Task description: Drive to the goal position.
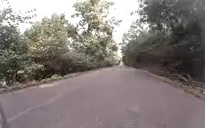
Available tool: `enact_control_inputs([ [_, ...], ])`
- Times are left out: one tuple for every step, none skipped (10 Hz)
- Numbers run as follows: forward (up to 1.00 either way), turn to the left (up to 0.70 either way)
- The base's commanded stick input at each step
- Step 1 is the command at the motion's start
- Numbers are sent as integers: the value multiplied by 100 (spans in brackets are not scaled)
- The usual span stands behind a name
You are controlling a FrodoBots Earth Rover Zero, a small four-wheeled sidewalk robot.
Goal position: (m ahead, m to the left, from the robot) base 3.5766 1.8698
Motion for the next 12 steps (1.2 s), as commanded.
enact_control_inputs([
  [70,-33],
  [70,-35],
  [70,-5],
  [70,0],
  [70,0],
  [70,0],
  [70,0],
  [70,0],
  [70,0],
  [70,0],
  [70,0],
  [70,0],
])
